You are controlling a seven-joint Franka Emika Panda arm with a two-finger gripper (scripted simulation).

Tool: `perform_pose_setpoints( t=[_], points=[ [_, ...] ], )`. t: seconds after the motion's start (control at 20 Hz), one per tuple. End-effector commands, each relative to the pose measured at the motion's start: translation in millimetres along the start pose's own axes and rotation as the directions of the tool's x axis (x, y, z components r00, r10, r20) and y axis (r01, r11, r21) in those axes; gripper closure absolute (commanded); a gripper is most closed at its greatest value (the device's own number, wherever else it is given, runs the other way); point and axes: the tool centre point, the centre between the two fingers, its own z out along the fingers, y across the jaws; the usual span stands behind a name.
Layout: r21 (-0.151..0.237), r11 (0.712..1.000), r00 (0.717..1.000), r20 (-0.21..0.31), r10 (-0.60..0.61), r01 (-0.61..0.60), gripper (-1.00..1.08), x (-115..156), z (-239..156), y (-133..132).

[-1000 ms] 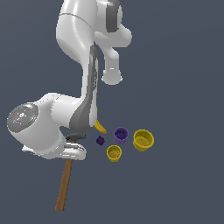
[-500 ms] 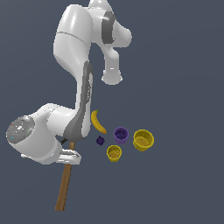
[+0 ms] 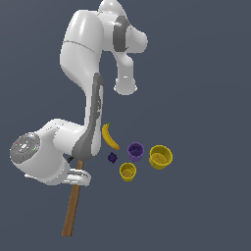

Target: Pick up a designated object from a clutter of objects.

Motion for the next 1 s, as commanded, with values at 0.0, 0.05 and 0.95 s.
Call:
perform_pose_setpoints(
  t=[0.0, 0.05, 0.95],
  points=[
    [0.0, 1.0, 1.0, 0.001, 0.0, 0.0, -0.92, -0.7, 10.3, -0.1],
    [0.0, 1.0, 1.0, 0.001, 0.0, 0.0, -0.92, -0.8, 16.0, -0.1],
    [0.001, 1.0, 1.0, 0.0, 0.0, 0.0, 1.08, 0.2, 42.7, 0.4]
  ],
)
